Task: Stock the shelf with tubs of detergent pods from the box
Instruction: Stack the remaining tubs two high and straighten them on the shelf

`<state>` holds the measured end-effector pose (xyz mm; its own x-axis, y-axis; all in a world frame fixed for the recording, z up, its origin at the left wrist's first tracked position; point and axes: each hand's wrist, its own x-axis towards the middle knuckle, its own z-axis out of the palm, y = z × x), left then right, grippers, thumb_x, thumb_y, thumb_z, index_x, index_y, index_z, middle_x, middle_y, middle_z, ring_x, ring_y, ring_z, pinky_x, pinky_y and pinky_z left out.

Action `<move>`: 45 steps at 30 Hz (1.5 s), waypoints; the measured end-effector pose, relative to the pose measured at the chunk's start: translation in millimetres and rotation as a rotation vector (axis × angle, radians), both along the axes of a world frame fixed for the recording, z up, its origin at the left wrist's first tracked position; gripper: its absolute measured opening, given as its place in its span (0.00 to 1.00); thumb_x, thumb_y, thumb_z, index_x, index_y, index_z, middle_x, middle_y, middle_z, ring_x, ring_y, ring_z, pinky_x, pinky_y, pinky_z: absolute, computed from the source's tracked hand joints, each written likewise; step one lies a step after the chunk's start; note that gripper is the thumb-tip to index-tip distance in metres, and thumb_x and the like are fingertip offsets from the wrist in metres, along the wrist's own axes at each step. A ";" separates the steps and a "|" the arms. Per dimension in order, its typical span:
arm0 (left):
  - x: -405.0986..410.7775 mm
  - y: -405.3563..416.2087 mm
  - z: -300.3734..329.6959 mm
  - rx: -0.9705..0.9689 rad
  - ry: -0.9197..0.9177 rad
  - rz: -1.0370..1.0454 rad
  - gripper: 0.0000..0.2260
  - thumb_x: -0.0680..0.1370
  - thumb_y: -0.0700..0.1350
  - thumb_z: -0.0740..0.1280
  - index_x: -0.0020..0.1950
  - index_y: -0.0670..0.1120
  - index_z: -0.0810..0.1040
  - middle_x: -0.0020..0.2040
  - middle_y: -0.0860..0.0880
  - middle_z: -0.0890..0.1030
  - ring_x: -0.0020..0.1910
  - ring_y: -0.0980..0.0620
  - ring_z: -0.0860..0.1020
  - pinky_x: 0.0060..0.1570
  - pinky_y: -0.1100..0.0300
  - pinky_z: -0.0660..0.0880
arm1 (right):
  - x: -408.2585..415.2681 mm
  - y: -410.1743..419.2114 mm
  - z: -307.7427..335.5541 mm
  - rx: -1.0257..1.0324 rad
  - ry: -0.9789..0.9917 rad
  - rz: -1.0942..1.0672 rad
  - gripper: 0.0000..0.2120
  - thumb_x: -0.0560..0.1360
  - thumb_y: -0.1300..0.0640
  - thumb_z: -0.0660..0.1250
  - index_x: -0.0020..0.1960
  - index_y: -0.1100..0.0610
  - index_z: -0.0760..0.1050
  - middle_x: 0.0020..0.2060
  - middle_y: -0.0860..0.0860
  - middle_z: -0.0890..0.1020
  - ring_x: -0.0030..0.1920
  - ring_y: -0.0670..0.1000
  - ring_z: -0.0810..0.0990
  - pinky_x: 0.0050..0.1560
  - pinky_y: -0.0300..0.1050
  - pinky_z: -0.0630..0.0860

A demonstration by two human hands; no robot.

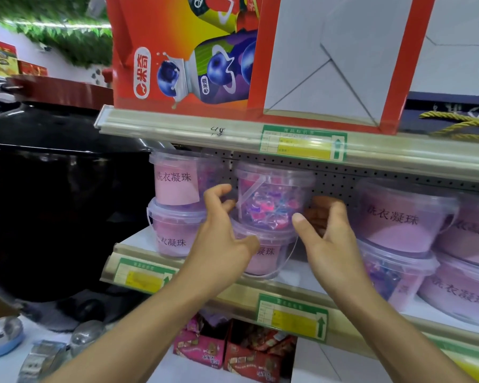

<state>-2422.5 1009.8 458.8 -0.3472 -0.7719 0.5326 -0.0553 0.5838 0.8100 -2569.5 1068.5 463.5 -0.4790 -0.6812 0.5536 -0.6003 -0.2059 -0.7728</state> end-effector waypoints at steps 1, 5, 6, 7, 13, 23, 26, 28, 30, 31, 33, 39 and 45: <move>-1.0 1.1 -0.3 -0.004 0.013 -0.008 0.31 0.72 0.35 0.68 0.60 0.61 0.55 0.68 0.52 0.68 0.65 0.62 0.68 0.52 0.67 0.72 | 3.0 0.0 0.2 -0.002 0.006 0.021 0.19 0.76 0.47 0.62 0.63 0.53 0.64 0.59 0.49 0.75 0.59 0.49 0.74 0.59 0.49 0.71; 4.8 5.2 -2.1 -0.082 0.062 0.066 0.29 0.71 0.34 0.69 0.54 0.63 0.59 0.56 0.56 0.73 0.50 0.73 0.70 0.41 0.80 0.68 | -2.2 -11.8 3.1 0.109 -0.127 0.114 0.22 0.76 0.41 0.57 0.64 0.53 0.65 0.62 0.49 0.75 0.59 0.49 0.74 0.56 0.47 0.69; 6.7 5.2 -1.9 -0.095 0.066 0.081 0.29 0.71 0.34 0.70 0.54 0.63 0.59 0.55 0.57 0.73 0.50 0.73 0.70 0.41 0.80 0.67 | -4.3 -13.9 2.8 0.131 -0.138 0.125 0.20 0.77 0.41 0.57 0.63 0.52 0.66 0.61 0.49 0.75 0.58 0.48 0.74 0.56 0.46 0.69; 8.2 4.5 -1.1 -0.095 0.067 0.091 0.29 0.71 0.34 0.69 0.55 0.63 0.59 0.56 0.57 0.72 0.51 0.71 0.70 0.41 0.79 0.67 | -5.8 -15.1 1.4 0.140 -0.127 0.115 0.19 0.77 0.41 0.57 0.63 0.51 0.67 0.61 0.48 0.76 0.57 0.48 0.74 0.57 0.47 0.70; 0.3 -4.3 4.6 0.003 0.008 -0.004 0.31 0.72 0.32 0.67 0.61 0.58 0.55 0.64 0.54 0.69 0.55 0.69 0.72 0.39 0.77 0.70 | 5.7 -4.9 -2.0 -0.030 -0.042 0.009 0.18 0.76 0.45 0.60 0.61 0.53 0.65 0.57 0.49 0.76 0.57 0.50 0.75 0.57 0.50 0.72; 4.7 -8.6 -2.0 -0.032 0.013 0.073 0.30 0.72 0.33 0.67 0.60 0.59 0.55 0.63 0.54 0.66 0.61 0.64 0.70 0.45 0.76 0.67 | -8.7 -22.0 -0.1 0.083 -0.089 0.104 0.17 0.75 0.41 0.60 0.55 0.52 0.71 0.51 0.47 0.79 0.52 0.47 0.77 0.54 0.50 0.74; 6.0 -11.3 1.4 0.005 0.008 0.024 0.30 0.73 0.32 0.65 0.62 0.59 0.56 0.65 0.55 0.70 0.48 0.75 0.72 0.46 0.70 0.72 | -6.7 -22.1 -0.6 0.078 -0.042 0.081 0.17 0.75 0.43 0.62 0.57 0.54 0.70 0.51 0.47 0.79 0.52 0.47 0.77 0.50 0.47 0.73; 6.7 -12.0 1.1 0.006 0.017 0.029 0.30 0.72 0.31 0.65 0.62 0.58 0.57 0.64 0.53 0.73 0.49 0.71 0.73 0.48 0.67 0.73 | -7.6 -23.3 0.5 0.073 -0.036 0.075 0.16 0.75 0.44 0.63 0.56 0.54 0.71 0.50 0.48 0.79 0.51 0.48 0.78 0.52 0.49 0.75; 7.4 -12.3 -0.9 -0.017 0.008 0.041 0.29 0.72 0.31 0.65 0.61 0.58 0.58 0.62 0.53 0.74 0.55 0.65 0.73 0.47 0.70 0.72 | -9.4 -24.9 1.4 0.075 -0.037 0.069 0.15 0.75 0.45 0.64 0.55 0.55 0.71 0.50 0.49 0.80 0.51 0.49 0.78 0.54 0.52 0.75; 8.1 -12.7 -2.0 -0.024 0.004 0.043 0.29 0.72 0.31 0.66 0.61 0.58 0.58 0.61 0.53 0.74 0.57 0.61 0.73 0.45 0.73 0.71 | -10.0 -25.6 1.4 0.080 -0.034 0.065 0.15 0.75 0.45 0.64 0.55 0.55 0.71 0.49 0.49 0.80 0.50 0.49 0.78 0.54 0.52 0.76; 10.1 -13.7 -3.9 -0.038 0.002 0.047 0.29 0.72 0.31 0.66 0.61 0.58 0.58 0.61 0.52 0.73 0.61 0.58 0.72 0.44 0.75 0.71 | -9.7 -26.1 1.1 0.090 -0.024 0.061 0.15 0.75 0.46 0.64 0.56 0.55 0.71 0.50 0.48 0.79 0.50 0.49 0.78 0.53 0.50 0.75; 9.7 -15.6 -11.1 -0.085 -0.064 0.094 0.30 0.72 0.34 0.68 0.62 0.58 0.57 0.61 0.55 0.72 0.57 0.60 0.73 0.52 0.66 0.73 | -10.1 -25.5 -2.4 0.101 -0.040 0.066 0.17 0.75 0.46 0.64 0.58 0.55 0.71 0.51 0.50 0.79 0.52 0.51 0.78 0.56 0.54 0.75; 4.7 -21.2 -17.5 -0.090 -0.099 0.130 0.31 0.71 0.34 0.69 0.64 0.56 0.57 0.61 0.58 0.69 0.61 0.56 0.72 0.59 0.56 0.72 | -8.0 -26.0 -6.7 0.103 -0.039 0.039 0.15 0.76 0.48 0.64 0.56 0.56 0.71 0.51 0.50 0.80 0.52 0.51 0.78 0.56 0.55 0.75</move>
<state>-2417.7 988.6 441.3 -0.3017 -0.7643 0.5700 -0.2117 0.6366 0.7416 -2577.5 1042.5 456.8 -0.4714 -0.7518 0.4610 -0.5622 -0.1466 -0.8139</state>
